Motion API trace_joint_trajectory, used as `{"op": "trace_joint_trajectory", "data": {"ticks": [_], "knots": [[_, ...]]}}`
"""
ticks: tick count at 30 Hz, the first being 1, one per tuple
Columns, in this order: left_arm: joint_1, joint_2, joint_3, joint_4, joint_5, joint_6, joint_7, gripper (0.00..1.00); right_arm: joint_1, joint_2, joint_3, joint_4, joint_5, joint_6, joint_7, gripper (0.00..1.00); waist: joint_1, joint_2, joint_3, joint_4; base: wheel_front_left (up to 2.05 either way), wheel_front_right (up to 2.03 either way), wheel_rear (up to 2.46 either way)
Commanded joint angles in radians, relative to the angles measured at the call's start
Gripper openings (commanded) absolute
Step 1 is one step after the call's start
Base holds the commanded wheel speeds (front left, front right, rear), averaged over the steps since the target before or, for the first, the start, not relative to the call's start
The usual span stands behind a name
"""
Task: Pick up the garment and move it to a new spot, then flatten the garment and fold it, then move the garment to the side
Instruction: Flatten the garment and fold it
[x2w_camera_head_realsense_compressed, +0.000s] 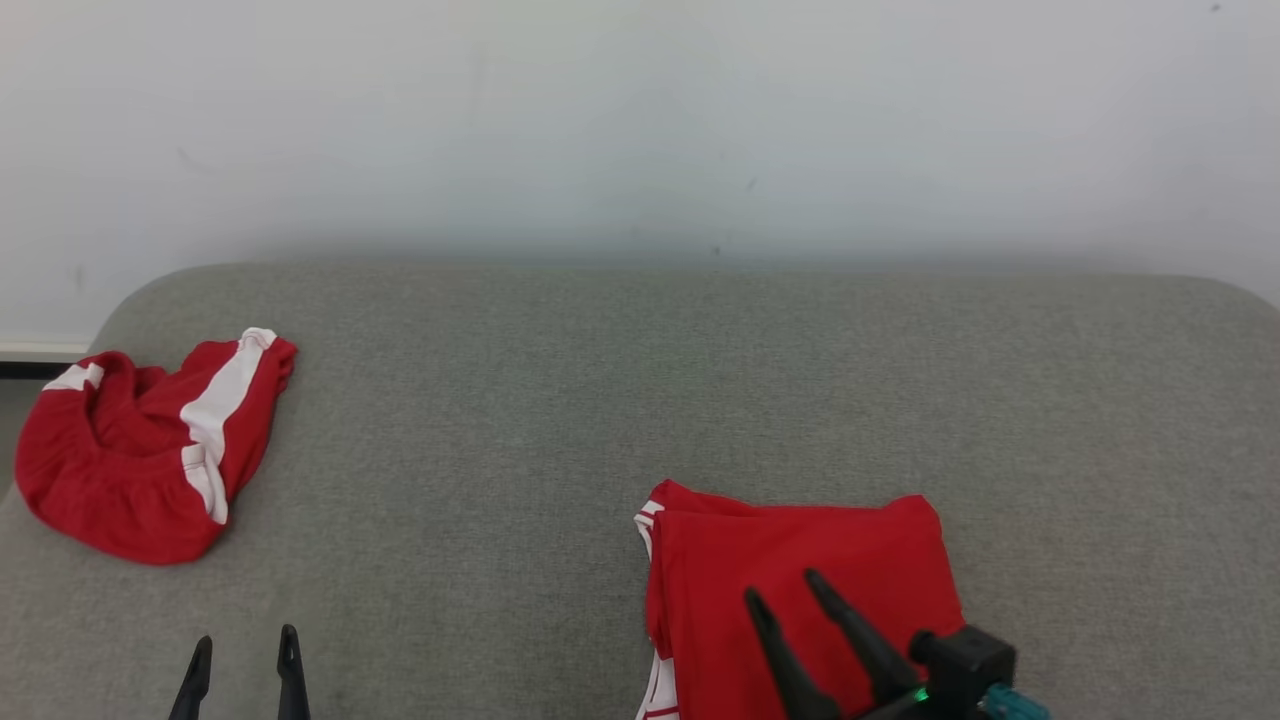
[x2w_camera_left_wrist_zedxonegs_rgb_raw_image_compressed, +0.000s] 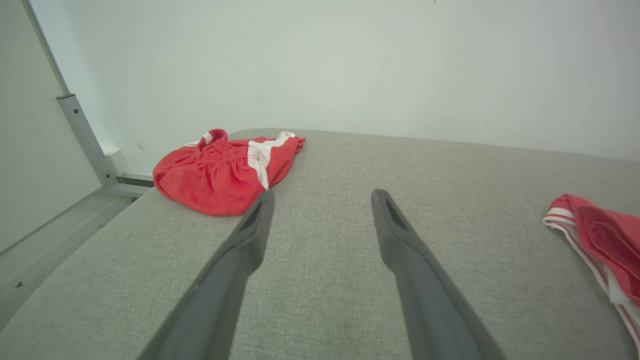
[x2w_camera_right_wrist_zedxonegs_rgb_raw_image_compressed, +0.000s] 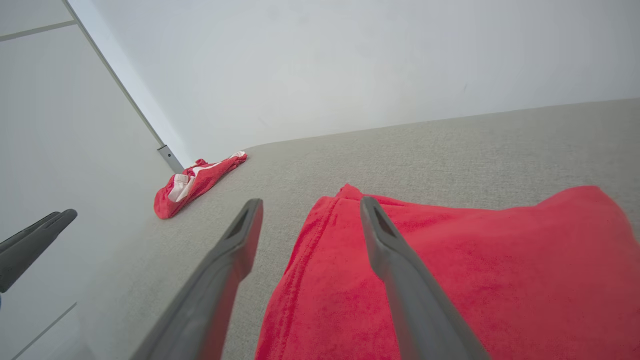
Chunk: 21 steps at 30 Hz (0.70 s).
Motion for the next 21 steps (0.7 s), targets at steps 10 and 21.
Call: {"op": "trace_joint_trajectory", "data": {"ticks": [10,21], "knots": [[0.003,0.003,0.011,-0.012,0.021,0.0,-0.003,1.0,0.048,0.005,-0.266,-0.082,-0.102,-0.003,-0.014,1.0,0.0,0.0,-0.005,-0.072,0.0,0.0,0.0],[0.021,0.018,-0.011,-0.033,0.044,0.0,-0.003,1.0,0.149,0.038,-0.428,-0.167,-0.169,-0.003,-0.014,1.0,0.0,0.0,-0.015,-0.105,0.0,0.0,0.0]]}}
